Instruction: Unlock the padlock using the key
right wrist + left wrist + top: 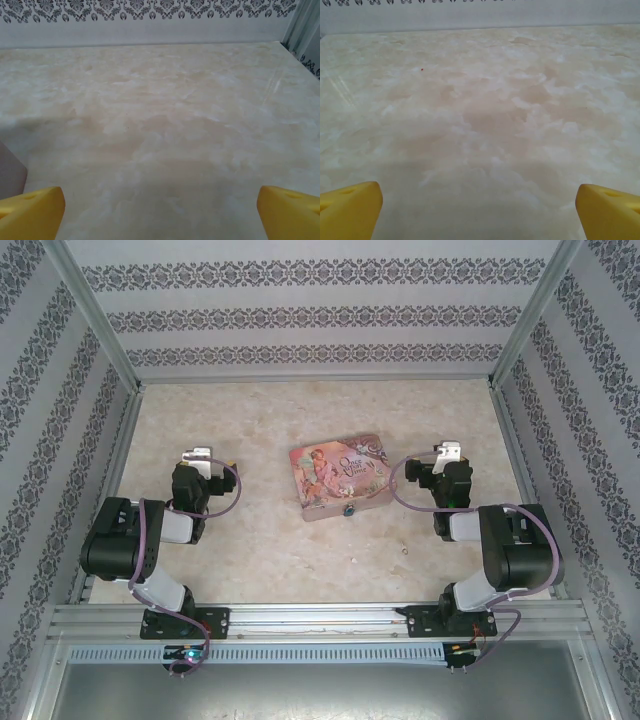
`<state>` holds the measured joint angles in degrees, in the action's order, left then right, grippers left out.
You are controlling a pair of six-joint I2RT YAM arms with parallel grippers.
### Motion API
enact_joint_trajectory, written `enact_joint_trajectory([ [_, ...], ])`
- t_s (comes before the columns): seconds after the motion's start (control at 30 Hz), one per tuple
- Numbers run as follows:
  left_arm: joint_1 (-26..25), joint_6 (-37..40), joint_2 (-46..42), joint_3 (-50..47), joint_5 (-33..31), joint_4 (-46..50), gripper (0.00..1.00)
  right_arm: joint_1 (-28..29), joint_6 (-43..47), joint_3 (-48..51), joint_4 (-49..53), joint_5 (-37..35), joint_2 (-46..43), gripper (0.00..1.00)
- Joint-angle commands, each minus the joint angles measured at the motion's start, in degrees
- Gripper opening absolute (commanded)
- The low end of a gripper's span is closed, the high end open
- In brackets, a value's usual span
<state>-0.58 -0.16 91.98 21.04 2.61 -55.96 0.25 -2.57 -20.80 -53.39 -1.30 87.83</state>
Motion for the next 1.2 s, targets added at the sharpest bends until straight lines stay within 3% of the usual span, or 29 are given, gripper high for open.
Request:
enact_joint_trajectory([
  [0.0,0.8,1.0,-0.6,0.8,0.6,0.9,0.99,0.6,0.6,-0.7,-1.0,-1.1,0.0,0.98],
  [1.17,0.8,0.3,-0.6,1.2,-1.2,1.5,0.99,0.5,0.5,-0.7,-1.0,-0.9,-0.1,0.98],
])
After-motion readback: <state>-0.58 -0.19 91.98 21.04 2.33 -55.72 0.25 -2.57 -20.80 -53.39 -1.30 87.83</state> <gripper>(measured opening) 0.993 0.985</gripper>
